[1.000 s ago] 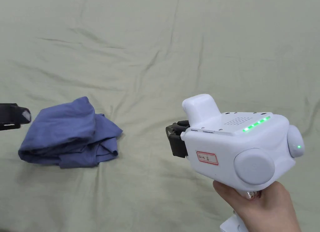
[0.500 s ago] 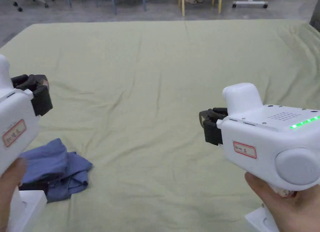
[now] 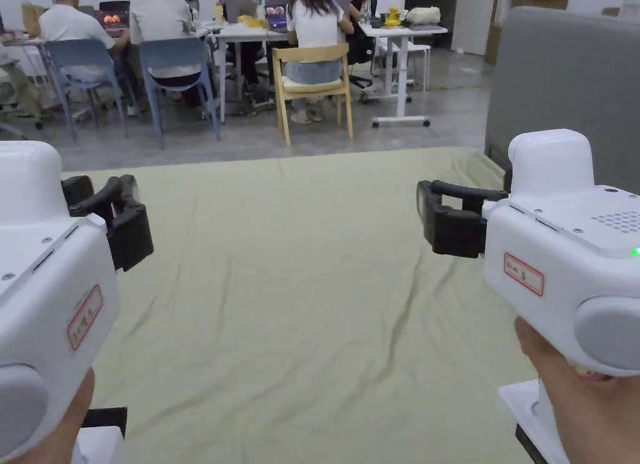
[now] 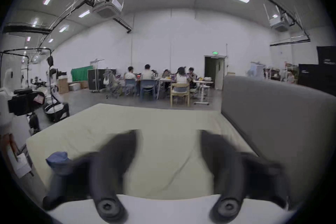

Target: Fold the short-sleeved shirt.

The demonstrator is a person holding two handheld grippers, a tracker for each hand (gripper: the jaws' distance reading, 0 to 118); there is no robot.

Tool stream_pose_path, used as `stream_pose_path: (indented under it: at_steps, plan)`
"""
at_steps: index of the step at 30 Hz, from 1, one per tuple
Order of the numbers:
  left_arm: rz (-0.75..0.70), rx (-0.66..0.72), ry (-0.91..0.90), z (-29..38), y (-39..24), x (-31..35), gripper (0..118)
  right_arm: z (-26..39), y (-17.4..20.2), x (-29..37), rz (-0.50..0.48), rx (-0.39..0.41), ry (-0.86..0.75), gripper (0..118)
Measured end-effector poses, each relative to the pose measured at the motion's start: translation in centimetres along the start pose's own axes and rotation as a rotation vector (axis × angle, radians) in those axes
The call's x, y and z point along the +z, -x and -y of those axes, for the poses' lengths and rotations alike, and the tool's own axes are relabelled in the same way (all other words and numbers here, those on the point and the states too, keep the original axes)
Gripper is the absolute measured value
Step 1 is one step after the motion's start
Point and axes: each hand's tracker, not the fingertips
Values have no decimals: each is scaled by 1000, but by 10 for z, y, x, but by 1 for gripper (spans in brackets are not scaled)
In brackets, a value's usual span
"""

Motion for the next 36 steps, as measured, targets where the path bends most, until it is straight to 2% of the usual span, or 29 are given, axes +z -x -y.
stream_pose_path:
  at_steps: [1,9,18,25,36]
  plan:
    - [-11,-24,4,-3,-6,1,118,-2,-1,1,5,7,-5,118]
    - [15,-15,4,-9,-12,-1,118,-4,-7,7,25,-23,-37,118]
    - [-5,57,35,-4,11,-2,118,-5,5,10,44,0,-72,118]
    - [-8,79,22,-3,23,2,118,-8,7,10,3,-12,-80,118]
    - [35,138,-11,-6,32,3,118,-6,18,7,28,57,-50,118]
